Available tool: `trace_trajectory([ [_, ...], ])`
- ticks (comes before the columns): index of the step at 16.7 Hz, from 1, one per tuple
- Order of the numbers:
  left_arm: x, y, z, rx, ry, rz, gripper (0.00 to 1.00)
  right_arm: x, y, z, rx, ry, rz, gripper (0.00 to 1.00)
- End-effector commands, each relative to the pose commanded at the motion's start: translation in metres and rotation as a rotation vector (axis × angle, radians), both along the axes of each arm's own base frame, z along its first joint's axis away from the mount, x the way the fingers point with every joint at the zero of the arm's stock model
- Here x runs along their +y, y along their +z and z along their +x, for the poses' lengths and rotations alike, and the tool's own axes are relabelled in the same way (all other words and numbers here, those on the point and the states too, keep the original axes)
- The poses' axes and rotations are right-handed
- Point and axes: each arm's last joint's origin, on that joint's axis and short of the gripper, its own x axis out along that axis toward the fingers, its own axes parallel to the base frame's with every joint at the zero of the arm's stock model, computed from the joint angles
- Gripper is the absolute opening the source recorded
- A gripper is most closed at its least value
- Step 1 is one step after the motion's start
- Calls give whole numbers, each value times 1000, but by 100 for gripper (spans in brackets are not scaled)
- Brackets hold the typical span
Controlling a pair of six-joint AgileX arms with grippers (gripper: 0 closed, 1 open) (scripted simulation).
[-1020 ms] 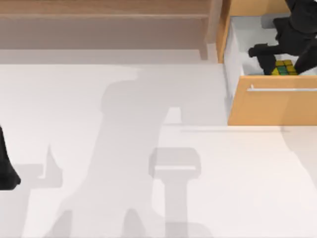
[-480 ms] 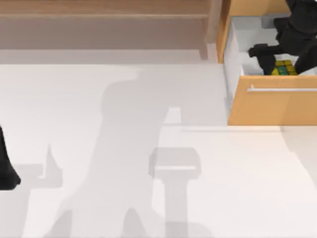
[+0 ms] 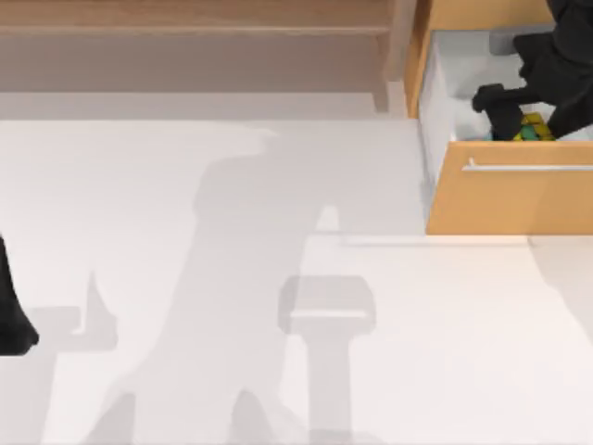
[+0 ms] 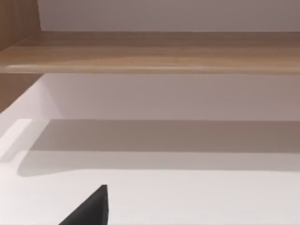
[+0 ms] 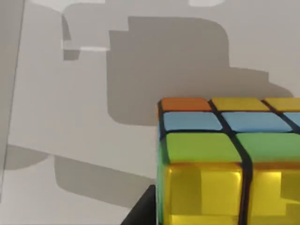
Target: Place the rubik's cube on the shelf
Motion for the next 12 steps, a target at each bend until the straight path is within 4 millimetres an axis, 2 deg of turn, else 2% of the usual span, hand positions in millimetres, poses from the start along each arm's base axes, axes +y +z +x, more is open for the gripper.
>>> trace_trajectory([
  [6, 0, 0, 0, 0, 0, 0, 100, -7, 8, -6, -26, 133, 81, 0],
  [12, 0, 0, 0, 0, 0, 0, 100, 1, 23, 0, -2, 10, 23, 0],
])
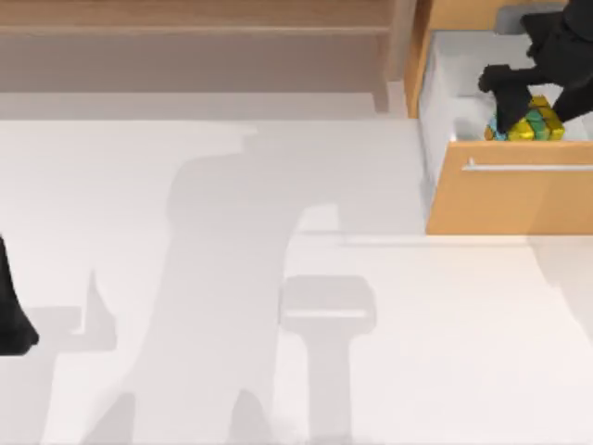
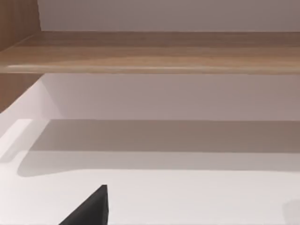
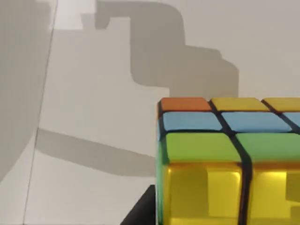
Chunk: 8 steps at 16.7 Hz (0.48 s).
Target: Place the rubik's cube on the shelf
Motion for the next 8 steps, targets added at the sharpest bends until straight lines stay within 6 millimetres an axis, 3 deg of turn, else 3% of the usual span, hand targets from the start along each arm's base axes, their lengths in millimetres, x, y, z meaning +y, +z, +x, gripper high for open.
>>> trace_trajectory([
  [8, 0, 0, 0, 0, 0, 0, 100, 8, 3, 6, 19, -119, -86, 0],
])
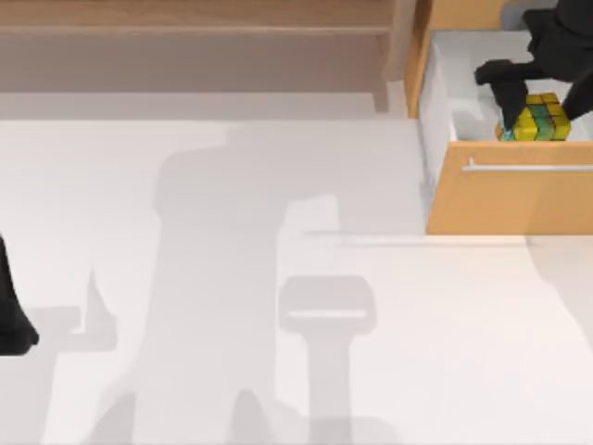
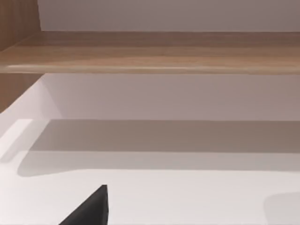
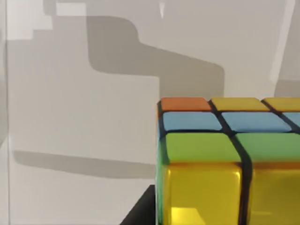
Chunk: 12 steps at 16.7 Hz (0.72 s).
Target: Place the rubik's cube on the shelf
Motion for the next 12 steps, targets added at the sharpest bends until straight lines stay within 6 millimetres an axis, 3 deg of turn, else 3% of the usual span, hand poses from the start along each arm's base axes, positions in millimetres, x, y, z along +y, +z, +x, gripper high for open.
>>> trace_trajectory([
  [5, 0, 0, 0, 0, 0, 0, 100, -2, 7, -5, 0, 1, -5, 0],
  [9, 0, 0, 0, 0, 0, 0, 100, 17, 48, -25, -98, 64, -34, 0],
  [12, 0, 0, 0, 0, 0, 0, 100, 52, 83, -47, -237, 158, -50, 0],
])
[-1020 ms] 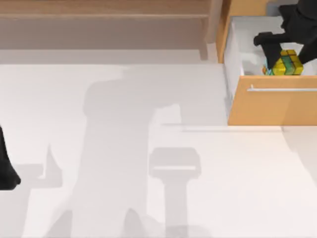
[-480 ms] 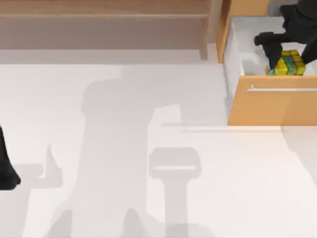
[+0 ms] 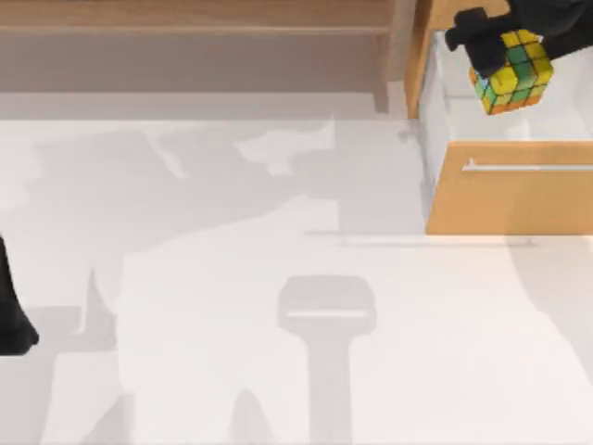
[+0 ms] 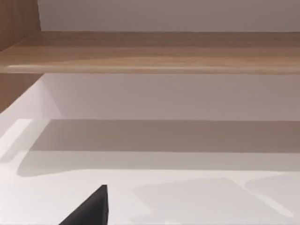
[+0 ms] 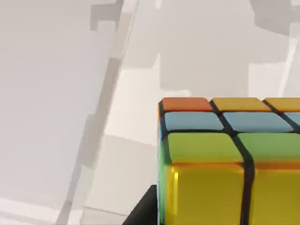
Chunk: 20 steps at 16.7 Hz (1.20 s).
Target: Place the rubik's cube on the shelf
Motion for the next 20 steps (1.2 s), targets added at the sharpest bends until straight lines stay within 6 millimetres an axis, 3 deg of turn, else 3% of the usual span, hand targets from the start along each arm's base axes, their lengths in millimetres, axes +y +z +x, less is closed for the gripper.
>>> trace_trajectory([
  [4, 0, 0, 0, 0, 0, 0, 100, 64, 21, -31, -195, 157, -7, 0],
  [8, 0, 0, 0, 0, 0, 0, 100, 124, 12, -51, -409, 266, 2, 0],
  [11, 0, 0, 0, 0, 0, 0, 100, 158, -4, -56, -590, 280, 20, 0],
  [15, 0, 0, 0, 0, 0, 0, 100, 190, -35, -56, -828, 222, 55, 0],
  [20, 0, 0, 0, 0, 0, 0, 100, 208, -76, -61, -1077, 80, 119, 0],
])
